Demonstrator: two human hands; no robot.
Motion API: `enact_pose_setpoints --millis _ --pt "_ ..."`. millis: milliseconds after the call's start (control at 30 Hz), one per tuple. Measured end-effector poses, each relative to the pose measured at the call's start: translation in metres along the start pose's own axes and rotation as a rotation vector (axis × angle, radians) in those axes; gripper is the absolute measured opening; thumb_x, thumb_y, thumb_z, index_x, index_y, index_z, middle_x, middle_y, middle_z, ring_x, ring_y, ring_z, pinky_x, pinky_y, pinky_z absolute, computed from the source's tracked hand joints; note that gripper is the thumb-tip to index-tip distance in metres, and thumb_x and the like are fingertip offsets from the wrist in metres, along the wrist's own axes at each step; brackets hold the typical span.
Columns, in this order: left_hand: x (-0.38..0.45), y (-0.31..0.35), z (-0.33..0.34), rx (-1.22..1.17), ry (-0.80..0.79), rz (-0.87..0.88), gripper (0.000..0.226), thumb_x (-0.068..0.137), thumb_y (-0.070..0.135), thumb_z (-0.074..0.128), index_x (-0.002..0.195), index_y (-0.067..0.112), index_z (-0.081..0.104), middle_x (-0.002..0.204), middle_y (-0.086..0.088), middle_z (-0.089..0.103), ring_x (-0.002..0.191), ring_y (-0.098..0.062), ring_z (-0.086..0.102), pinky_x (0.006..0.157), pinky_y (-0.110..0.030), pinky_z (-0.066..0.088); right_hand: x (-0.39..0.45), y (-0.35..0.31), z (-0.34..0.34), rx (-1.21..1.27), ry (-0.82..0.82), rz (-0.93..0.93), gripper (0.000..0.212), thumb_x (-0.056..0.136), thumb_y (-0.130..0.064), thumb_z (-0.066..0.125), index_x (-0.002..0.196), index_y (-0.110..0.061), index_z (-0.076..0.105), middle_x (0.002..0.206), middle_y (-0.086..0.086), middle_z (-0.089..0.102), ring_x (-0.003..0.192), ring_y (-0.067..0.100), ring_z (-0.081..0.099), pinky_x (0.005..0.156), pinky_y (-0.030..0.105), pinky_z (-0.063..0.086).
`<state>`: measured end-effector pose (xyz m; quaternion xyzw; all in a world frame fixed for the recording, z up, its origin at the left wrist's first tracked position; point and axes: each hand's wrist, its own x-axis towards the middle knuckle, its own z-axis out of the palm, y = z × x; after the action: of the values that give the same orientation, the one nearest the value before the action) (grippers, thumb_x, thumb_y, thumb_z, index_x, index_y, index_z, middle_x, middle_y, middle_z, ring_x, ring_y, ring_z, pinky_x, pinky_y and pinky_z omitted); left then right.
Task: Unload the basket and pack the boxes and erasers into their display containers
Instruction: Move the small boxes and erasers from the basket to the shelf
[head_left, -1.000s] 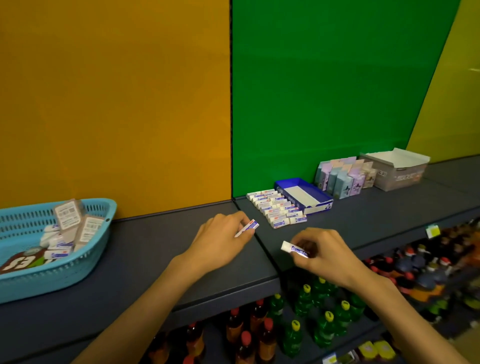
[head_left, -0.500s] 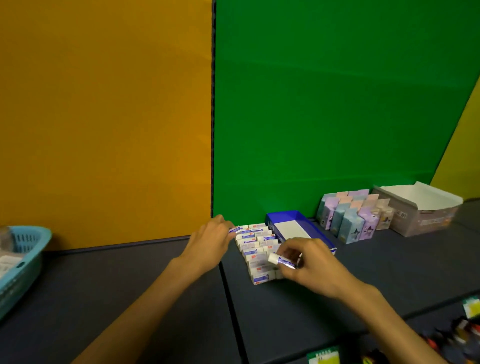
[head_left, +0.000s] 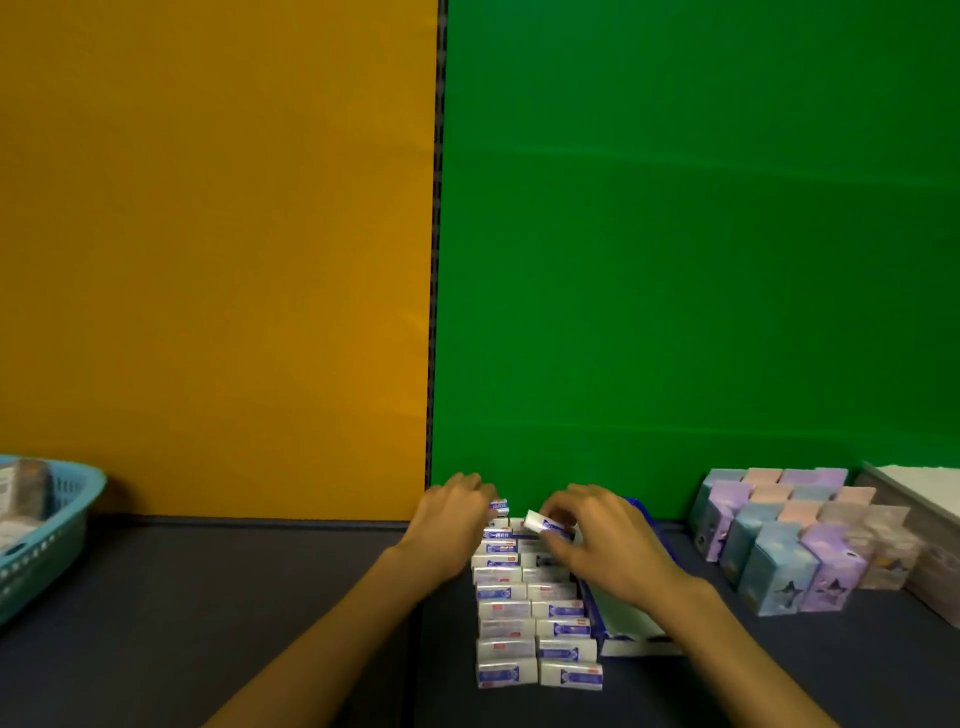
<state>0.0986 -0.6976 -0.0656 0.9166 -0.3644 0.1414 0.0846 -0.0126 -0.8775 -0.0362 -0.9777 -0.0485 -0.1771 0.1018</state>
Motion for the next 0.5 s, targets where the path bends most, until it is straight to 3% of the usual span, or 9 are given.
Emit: enact_pose_setpoints --millis 167,500 --pt "-0.001 0.002 0.013 -0.016 -0.019 -0.002 0.036 0.104 0.037 0.045 0.135 0.02 0.053 0.121 -0.002 0.057 0.112 -0.021 0.053 0.09 -0.037 0.048 0.028 0.012 0.015 -0.047 0.008 -0.058 0.02 0.097 -0.036 0.056 0.112 -0.025 0.064 0.102 -0.005 0.064 0.097 0.016 0.052 0.075 0.029 0.032" --pt "-0.026 -0.017 -0.02 -0.057 0.126 -0.103 0.034 0.103 0.041 0.044 0.128 0.023 0.058 0.121 0.004 0.058 0.11 -0.014 0.054 0.086 -0.029 0.047 0.051 0.024 0.043 -0.261 -0.082 -0.098 0.017 0.098 -0.029 0.053 0.106 -0.018 0.065 0.107 0.002 0.068 0.106 0.023 0.053 0.09 0.038 0.038"
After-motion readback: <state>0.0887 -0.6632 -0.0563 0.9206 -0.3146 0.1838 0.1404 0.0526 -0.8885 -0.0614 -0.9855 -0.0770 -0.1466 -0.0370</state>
